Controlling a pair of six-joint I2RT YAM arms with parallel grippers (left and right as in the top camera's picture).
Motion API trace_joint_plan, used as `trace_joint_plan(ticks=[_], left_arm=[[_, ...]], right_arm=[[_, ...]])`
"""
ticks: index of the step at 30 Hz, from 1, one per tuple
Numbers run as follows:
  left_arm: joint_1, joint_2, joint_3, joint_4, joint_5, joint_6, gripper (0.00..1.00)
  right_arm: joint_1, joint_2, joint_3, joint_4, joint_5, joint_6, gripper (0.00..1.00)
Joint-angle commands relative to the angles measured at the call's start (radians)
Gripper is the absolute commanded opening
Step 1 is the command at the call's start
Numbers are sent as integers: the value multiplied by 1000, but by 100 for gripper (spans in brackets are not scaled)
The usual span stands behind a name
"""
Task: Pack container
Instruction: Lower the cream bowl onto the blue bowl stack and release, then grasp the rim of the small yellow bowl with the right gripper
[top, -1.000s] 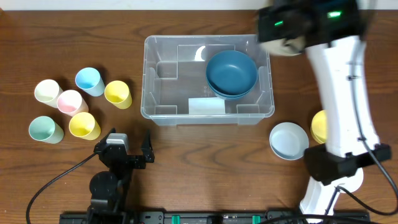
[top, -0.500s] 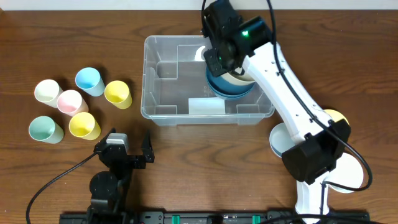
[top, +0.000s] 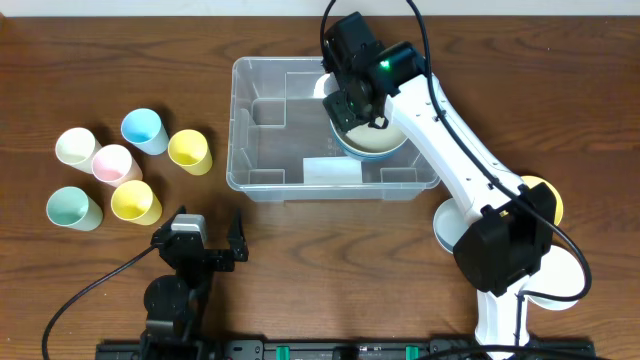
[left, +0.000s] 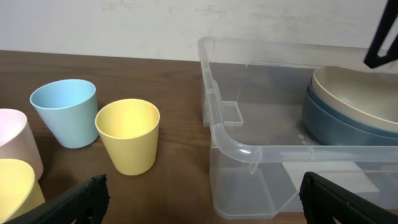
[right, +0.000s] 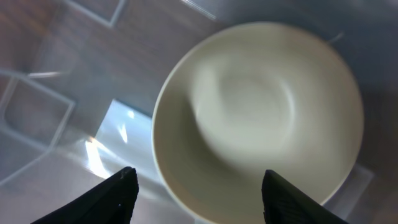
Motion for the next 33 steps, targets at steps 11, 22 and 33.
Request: trace_joint_plan(ticks=[11, 22, 33], left_arm=[[4, -6, -17, -32, 7, 2, 98], [4, -6, -17, -32, 7, 2, 98], [4, -6, -17, -32, 7, 2, 98]], right_arm=[[-119, -111, 264, -314, 27, 103, 65], [-488, -122, 250, -470, 8, 173, 68], [-691, -122, -149, -310, -110, 209, 66]])
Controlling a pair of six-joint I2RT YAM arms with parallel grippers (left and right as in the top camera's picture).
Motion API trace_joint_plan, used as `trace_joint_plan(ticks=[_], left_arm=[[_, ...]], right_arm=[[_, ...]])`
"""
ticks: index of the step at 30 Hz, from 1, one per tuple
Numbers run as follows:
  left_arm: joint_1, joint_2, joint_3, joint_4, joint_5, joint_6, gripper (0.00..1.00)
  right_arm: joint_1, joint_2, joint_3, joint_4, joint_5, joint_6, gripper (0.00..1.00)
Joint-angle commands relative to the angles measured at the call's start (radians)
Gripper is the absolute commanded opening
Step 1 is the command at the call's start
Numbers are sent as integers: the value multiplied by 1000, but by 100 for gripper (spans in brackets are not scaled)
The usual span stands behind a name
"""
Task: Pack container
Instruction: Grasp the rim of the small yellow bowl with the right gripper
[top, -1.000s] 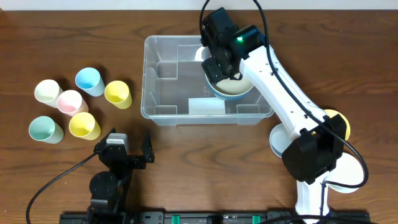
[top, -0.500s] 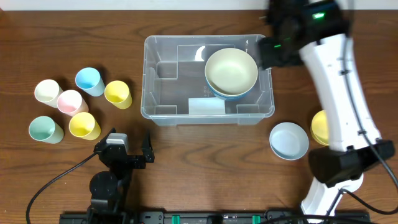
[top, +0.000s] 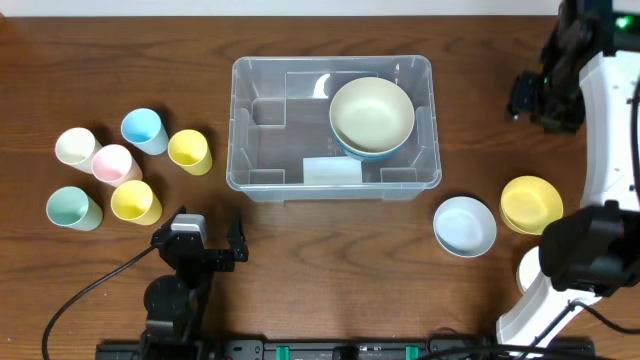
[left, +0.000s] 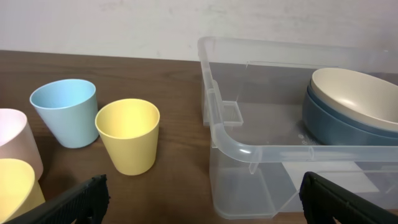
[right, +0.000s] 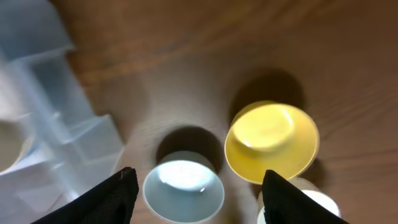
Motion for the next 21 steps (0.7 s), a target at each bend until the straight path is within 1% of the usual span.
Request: trace_joint_plan(ticks=[1, 4, 9, 17, 21], left_arm=[[4, -6, -17, -32, 7, 2, 98], [4, -6, -17, -32, 7, 2, 98], [4, -6, -17, -32, 7, 2, 98], [4, -6, -17, -32, 7, 2, 98], [4, -6, -17, -32, 7, 2, 98]], right_arm=[[-14, -2, -157, 68, -38, 46, 66], [-20, -2, -298, 174, -50, 66, 66], [-26, -2, -444, 293, -56, 90, 66], [-69, -2, -581, 411, -56, 84, 66], [-73, -2, -605, 434, -40, 66, 64]])
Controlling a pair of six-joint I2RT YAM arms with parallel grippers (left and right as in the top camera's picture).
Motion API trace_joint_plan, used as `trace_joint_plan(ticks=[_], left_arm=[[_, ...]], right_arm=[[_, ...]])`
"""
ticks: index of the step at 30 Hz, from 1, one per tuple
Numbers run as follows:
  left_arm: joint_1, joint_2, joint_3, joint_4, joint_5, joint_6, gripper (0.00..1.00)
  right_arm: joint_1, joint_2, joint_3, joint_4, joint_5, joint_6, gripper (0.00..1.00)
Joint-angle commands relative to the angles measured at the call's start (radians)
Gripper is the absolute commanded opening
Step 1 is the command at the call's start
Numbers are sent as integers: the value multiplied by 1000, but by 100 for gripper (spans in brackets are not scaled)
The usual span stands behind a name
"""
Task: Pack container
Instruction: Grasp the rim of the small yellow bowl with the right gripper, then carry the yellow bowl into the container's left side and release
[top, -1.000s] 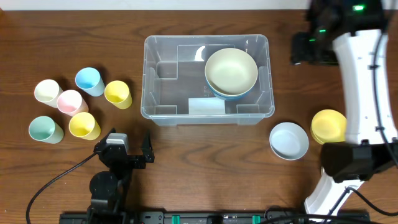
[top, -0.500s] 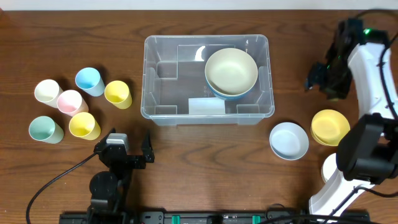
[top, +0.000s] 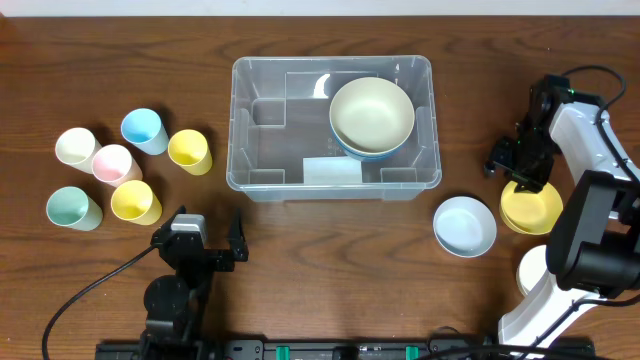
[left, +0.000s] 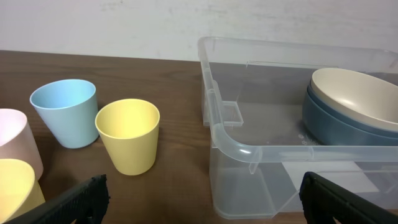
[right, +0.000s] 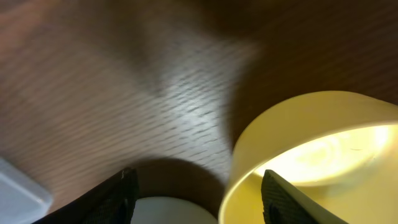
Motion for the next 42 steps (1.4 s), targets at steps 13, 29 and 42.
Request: trace_joint_plan(ticks=[13, 29, 42], left_arm=[[4, -6, -17, -32, 7, 2, 98], [4, -6, -17, -32, 7, 2, 98], [4, -6, -17, -32, 7, 2, 98]], right_arm=[[-3, -5, -13, 63, 33, -5, 1], [73, -106, 374, -81, -28, -132, 1], [669, -116, 825, -98, 171, -216, 1]])
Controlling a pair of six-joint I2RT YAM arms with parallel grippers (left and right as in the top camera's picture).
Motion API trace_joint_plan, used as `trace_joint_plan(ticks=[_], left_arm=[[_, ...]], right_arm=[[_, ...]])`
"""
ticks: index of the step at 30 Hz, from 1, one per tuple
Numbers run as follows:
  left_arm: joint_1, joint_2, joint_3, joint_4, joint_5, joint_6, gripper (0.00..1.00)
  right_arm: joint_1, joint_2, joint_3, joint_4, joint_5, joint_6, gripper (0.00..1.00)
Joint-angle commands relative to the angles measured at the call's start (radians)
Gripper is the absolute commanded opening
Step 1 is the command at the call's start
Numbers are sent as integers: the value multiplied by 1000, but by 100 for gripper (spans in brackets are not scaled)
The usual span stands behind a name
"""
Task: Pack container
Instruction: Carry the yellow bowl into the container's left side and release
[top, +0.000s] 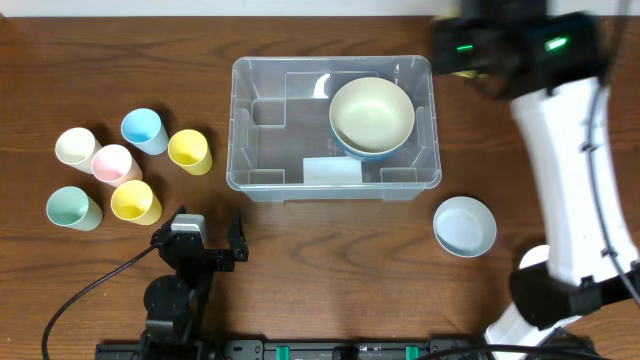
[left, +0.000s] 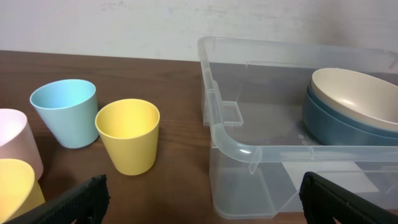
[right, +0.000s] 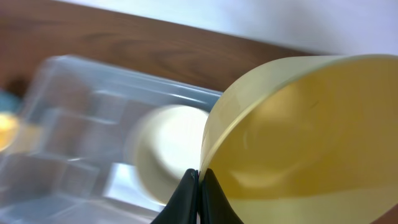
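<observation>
The clear plastic container (top: 240, 120) stands mid-table with a cream bowl (top: 372, 112) nested in a dark blue bowl (left: 329, 121) at its right end. My right gripper (right: 199, 177) is shut on the rim of a yellow bowl (right: 292, 124), which is held tilted in the air above the container's back right; the cream bowl (right: 165, 149) shows below it. In the overhead view the right arm (top: 510, 45) is blurred and hides the yellow bowl. My left gripper (top: 200, 245) rests open at the front, facing the container (left: 236, 146).
Several pastel cups stand left of the container, among them a yellow cup (top: 190, 151) and a blue cup (top: 142, 129). A light blue bowl (top: 465, 225) sits on the table front right of the container. The right arm's base (top: 545, 295) stands at the front right.
My right gripper was open down at the yellow bowl on the table at the right. Now it is shut on that bowl's rim, raised beside the container's back right corner. The left arm has not moved.
My right gripper was open over the cream bowl inside the container. Then it was out at the far right, with the cream bowl left nested in the blue one. Then it was low at the yellow bowl. Now it holds that bowl up near the container.
</observation>
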Motion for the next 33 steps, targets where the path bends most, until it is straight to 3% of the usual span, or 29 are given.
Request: trace_joint_plan(ticks=[1, 4, 10, 20, 33], left_arm=[[4, -6, -17, -32, 7, 2, 98], [4, -6, -17, -32, 7, 2, 98], [4, -6, -17, -32, 7, 2, 98], [4, -6, -17, -32, 7, 2, 98], [4, -6, -17, -32, 7, 2, 98]], right_arm=[[151, 30, 3, 33, 130, -37, 1], [280, 91, 3, 90, 202, -60, 1], [382, 246, 3, 171, 228, -97, 1], [399, 470, 3, 232, 154, -129, 1], [402, 611, 3, 301, 108, -152, 1]])
